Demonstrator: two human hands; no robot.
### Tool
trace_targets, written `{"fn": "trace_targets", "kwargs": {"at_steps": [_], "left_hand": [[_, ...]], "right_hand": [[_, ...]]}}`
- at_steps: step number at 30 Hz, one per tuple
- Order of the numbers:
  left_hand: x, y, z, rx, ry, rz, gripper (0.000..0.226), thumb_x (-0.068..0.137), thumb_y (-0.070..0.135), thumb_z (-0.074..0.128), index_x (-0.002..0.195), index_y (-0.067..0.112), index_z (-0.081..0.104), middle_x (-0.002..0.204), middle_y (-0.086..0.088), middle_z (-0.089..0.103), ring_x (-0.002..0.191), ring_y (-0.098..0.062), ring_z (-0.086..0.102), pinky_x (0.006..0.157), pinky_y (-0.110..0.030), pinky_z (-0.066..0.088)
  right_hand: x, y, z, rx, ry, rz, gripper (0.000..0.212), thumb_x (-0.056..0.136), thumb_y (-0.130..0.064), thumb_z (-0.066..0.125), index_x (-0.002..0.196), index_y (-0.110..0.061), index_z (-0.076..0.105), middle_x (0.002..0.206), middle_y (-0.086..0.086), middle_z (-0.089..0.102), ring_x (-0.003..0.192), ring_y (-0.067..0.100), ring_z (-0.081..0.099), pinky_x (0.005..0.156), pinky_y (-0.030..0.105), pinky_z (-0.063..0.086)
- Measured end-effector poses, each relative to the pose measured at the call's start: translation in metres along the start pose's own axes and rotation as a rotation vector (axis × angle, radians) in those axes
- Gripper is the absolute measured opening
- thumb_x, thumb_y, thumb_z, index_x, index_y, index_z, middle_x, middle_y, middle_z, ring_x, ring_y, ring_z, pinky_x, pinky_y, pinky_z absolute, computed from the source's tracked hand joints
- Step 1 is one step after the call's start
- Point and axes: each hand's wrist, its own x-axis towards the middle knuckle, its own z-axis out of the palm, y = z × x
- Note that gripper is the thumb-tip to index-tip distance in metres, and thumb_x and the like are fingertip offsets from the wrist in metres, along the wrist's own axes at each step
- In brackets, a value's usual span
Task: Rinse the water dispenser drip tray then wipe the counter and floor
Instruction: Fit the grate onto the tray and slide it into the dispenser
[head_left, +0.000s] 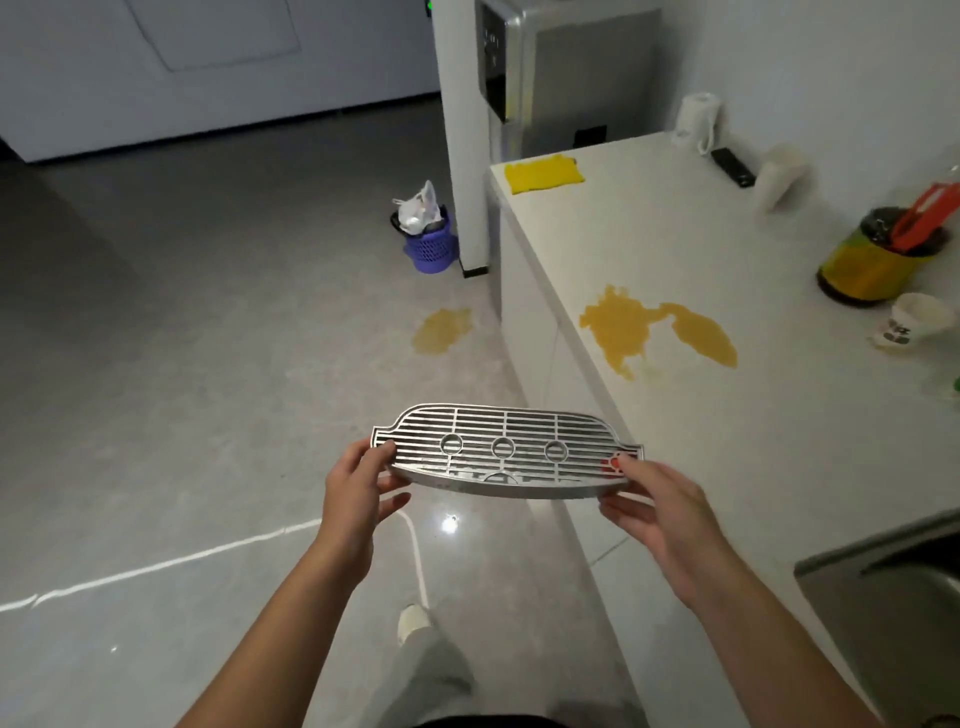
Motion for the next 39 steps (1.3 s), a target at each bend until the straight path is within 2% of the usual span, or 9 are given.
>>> {"fn": "trace_targets", "kwargs": {"at_steps": [7, 14, 20, 25, 30, 36, 39], "left_hand": [[0.102, 0.042, -0.104, -0.007, 0.0, -0.011, 0.02, 0.1, 0.029, 0.059, 0.114, 0.027, 0.071, 0.107, -0.001, 0.079, 0.09, -0.018, 0.076, 0.078, -0.037, 0.056], [0.205, 0.094, -0.16, 0.007, -0.011, -0.068, 0.021, 0.1, 0.028, 0.059, 0.117, 0.022, 0.069, 0.114, -0.004, 0.078, 0.093, -0.018, 0.077, 0.079, -0.036, 0.056], [0.322, 0.142, -0.165, 0.033, -0.003, -0.056, 0.019, 0.1, 0.027, 0.059, 0.117, 0.026, 0.068, 0.115, -0.005, 0.078, 0.102, -0.028, 0.075, 0.074, -0.033, 0.054], [0.42, 0.199, -0.161, 0.062, 0.008, -0.038, 0.018, 0.101, 0.028, 0.057, 0.115, 0.027, 0.067, 0.109, 0.001, 0.079, 0.099, -0.025, 0.075, 0.073, -0.033, 0.052], [0.519, 0.255, -0.155, 0.061, -0.01, -0.054, 0.02, 0.099, 0.031, 0.059, 0.116, 0.028, 0.068, 0.1, 0.008, 0.078, 0.093, -0.018, 0.074, 0.072, -0.032, 0.052], [0.657, 0.304, -0.148, 0.085, -0.13, -0.059, 0.02, 0.098, 0.031, 0.06, 0.115, 0.027, 0.069, 0.1, 0.005, 0.076, 0.088, -0.017, 0.07, 0.071, -0.031, 0.052], [0.728, 0.329, -0.141, 0.113, -0.23, -0.087, 0.019, 0.099, 0.031, 0.06, 0.115, 0.026, 0.068, 0.096, 0.004, 0.076, 0.087, -0.016, 0.069, 0.07, -0.03, 0.051]], "right_hand": [[0.066, 0.006, 0.148, -0.085, -0.079, 0.025, 0.021, 0.094, -0.021, 0.07, 0.107, -0.004, 0.073, 0.1, 0.014, 0.078, 0.094, 0.033, 0.075, 0.091, 0.048, 0.06], [0.128, -0.009, 0.259, -0.099, -0.081, 0.064, 0.025, 0.095, -0.021, 0.069, 0.111, -0.003, 0.071, 0.109, 0.017, 0.078, 0.1, 0.033, 0.076, 0.086, 0.044, 0.061], [0.222, -0.03, 0.343, -0.092, -0.083, 0.056, 0.025, 0.094, -0.022, 0.07, 0.11, -0.004, 0.072, 0.104, 0.015, 0.079, 0.095, 0.032, 0.075, 0.085, 0.043, 0.061], [0.305, -0.06, 0.41, -0.061, -0.099, 0.067, 0.032, 0.091, -0.027, 0.073, 0.116, -0.005, 0.072, 0.11, 0.016, 0.078, 0.102, 0.033, 0.074, 0.081, 0.04, 0.063], [0.373, -0.095, 0.472, -0.036, -0.092, 0.089, 0.031, 0.092, -0.026, 0.073, 0.116, -0.007, 0.071, 0.105, 0.013, 0.079, 0.102, 0.032, 0.076, 0.078, 0.038, 0.064], [0.458, -0.118, 0.54, 0.051, -0.001, 0.084, 0.034, 0.091, -0.027, 0.073, 0.119, -0.008, 0.069, 0.111, 0.016, 0.078, 0.101, 0.031, 0.076, 0.075, 0.035, 0.064], [0.493, -0.13, 0.576, 0.139, 0.048, 0.085, 0.031, 0.089, -0.025, 0.072, 0.116, -0.009, 0.069, 0.107, 0.014, 0.079, 0.096, 0.027, 0.077, 0.076, 0.035, 0.064]]}}
